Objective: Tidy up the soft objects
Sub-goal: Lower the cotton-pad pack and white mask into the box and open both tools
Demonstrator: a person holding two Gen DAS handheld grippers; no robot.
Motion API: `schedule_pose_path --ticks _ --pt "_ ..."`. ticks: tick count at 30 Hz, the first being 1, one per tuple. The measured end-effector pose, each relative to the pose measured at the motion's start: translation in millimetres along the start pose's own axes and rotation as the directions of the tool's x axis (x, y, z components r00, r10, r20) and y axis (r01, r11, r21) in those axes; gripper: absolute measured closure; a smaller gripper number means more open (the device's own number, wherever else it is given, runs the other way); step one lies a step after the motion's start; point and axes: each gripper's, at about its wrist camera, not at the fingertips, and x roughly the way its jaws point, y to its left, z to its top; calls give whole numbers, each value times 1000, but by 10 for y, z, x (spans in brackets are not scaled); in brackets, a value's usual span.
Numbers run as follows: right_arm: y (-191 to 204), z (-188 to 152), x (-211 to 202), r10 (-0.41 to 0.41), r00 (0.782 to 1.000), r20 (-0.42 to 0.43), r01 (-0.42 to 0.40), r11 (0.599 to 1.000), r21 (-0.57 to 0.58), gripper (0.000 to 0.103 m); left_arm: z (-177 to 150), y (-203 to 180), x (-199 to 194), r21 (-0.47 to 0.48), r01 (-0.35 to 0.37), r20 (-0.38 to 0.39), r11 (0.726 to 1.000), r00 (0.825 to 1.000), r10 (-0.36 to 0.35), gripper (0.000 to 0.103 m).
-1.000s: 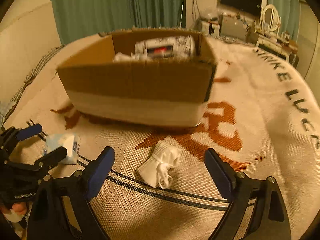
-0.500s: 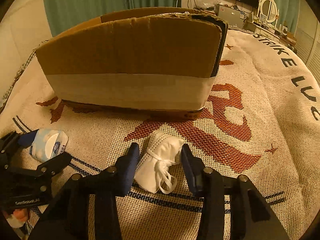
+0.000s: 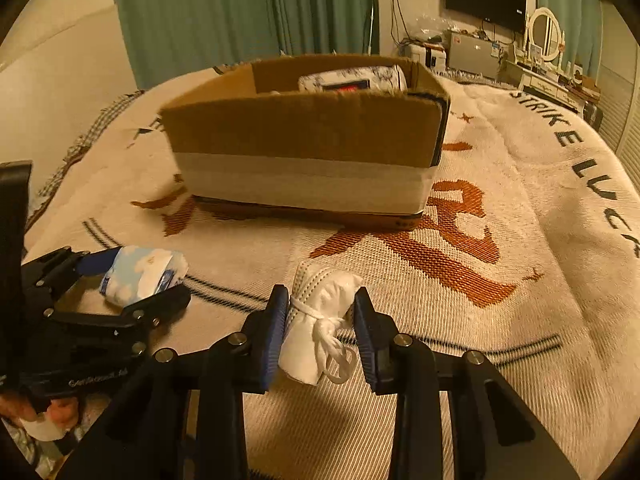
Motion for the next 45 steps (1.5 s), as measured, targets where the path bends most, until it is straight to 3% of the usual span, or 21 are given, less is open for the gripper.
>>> schedule_pose_path --ticks 7,14,20,27,32,36,45 --pt "95 41 -425 -12 997 72 12 1000 0 71 130 106 -301 7 -2 80 1000 997 2 22" --pt "164 262 -880 -7 987 164 11 1000 -22 71 387 79 -750 16 -6 203 1000 979 2 22" --pt "156 665 -1208 -28 962 270 45 997 -57 71 702 56 -1020 19 -5 306 1000 952 -1 22" --pt "49 1281 -1373 -26 931 363 55 996 -69 71 1201 65 -966 35 -14 357 999 934 1 22" --pt "-33 1668 -1174 -11 931 364 40 997 -71 71 1601 114 -712 37 -28 370 999 929 12 22" --pt "-140 1916 -815 5 945 326 17 998 -65 71 1855 181 -437 30 -36 358 999 933 23 22" --pt "-411 2017 155 27 980 195 -22 999 -28 71 2116 233 405 51 -47 260 998 965 32 22"
